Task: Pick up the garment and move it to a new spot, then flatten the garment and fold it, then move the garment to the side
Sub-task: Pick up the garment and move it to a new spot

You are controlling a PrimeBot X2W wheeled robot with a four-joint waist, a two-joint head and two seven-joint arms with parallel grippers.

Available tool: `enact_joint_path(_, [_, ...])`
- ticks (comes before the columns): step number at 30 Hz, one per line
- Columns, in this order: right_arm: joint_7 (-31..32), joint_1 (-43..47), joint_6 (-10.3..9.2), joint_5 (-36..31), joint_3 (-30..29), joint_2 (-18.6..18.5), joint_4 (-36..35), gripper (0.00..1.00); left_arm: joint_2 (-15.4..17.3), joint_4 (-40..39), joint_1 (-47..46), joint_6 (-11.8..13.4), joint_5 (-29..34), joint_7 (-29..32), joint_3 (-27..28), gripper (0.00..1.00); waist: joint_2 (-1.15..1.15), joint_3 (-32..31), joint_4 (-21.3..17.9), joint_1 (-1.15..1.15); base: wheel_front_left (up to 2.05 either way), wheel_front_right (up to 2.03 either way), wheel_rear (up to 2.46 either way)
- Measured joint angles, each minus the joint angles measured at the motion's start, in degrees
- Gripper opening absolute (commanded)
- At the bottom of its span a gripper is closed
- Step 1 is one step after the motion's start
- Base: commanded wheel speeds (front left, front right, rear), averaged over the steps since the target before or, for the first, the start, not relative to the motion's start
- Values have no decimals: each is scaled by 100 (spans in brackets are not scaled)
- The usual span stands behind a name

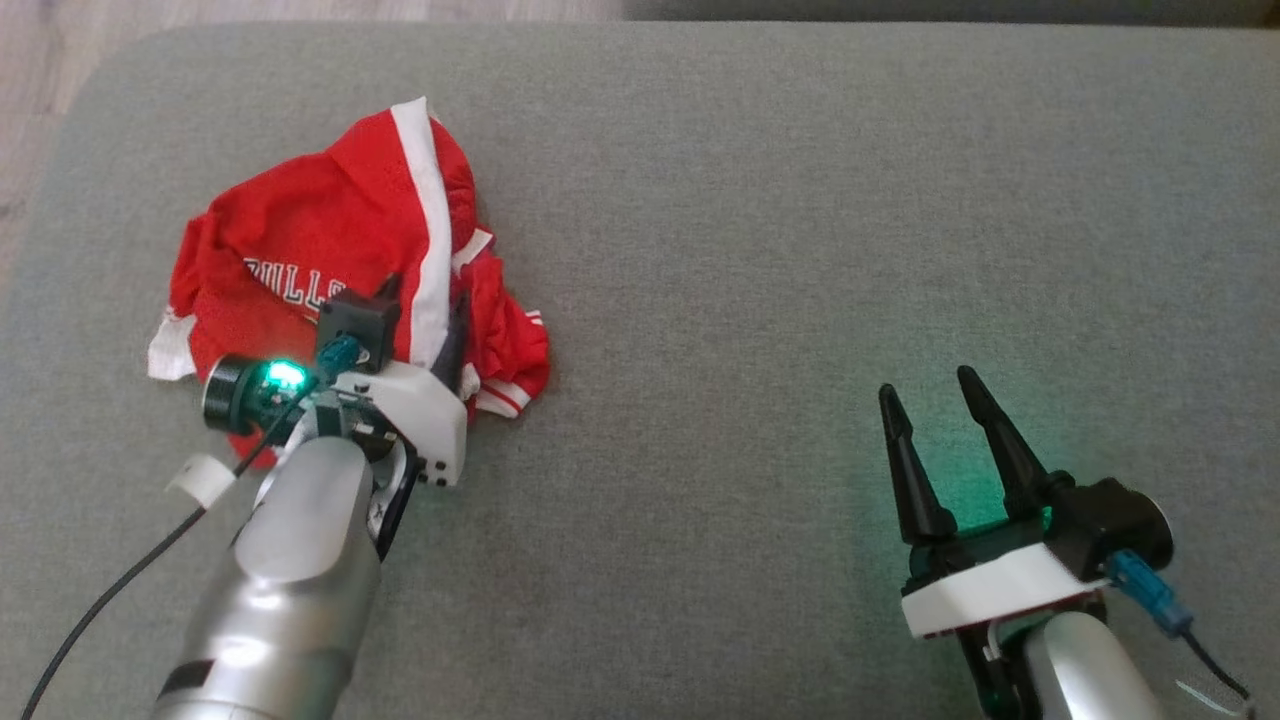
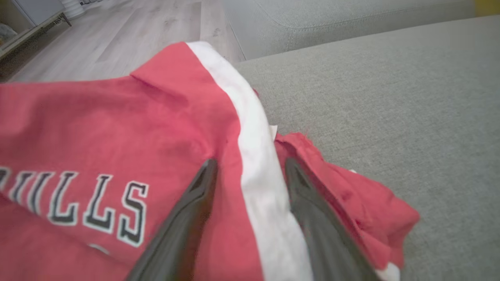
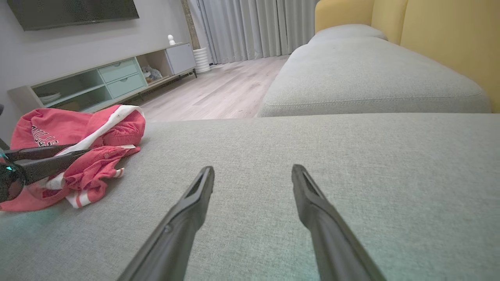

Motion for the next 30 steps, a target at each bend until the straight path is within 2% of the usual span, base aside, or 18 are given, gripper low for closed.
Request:
enact_joint_path(1, [0,1,0,12,-11,0,2,100,-2,89,-21,0,-2,-8,2,13,0,20,-18,0,0,0,0])
enact_joint_path(2, [0,3,0,31,-21,0,2,100,-2,153,-31,2,-3,-86,9,0,0,23,-24,0,0,0,0])
enact_joint_path(7, [0,35,0,47,-29,-2,52,100,-1,245,-66,7,-107,-641,40,0,0,-122,-11,-1,0,0,0])
enact_joint_path(11, [0,58,0,138,-31,-1,103,100,-10,0,-64,-2,-349,-1035,199,0,0,-348,-10,-2,0,0,0])
enact_joint_path(16, [0,276,0,235,58,0,179,100,4,-920,74,-54,-675,-1220,444,0,0,-745,-45,-2,0,0,0])
enact_joint_path(18, [0,433,0,303,131,0,199,100,11,-1651,476,-73,-932,-1262,611,0,0,-1001,-122,-3,0,0,0])
enact_joint_path(24, [0,463,0,343,244,0,183,100,201,-2988,1382,-134,-1150,-704,569,0,0,-1245,-521,-3,0,0,0])
enact_joint_path(30, [0,461,0,396,363,-1,177,100,169,-3971,1553,-134,-1228,-259,271,0,0,-1289,-962,-2,0,0,0])
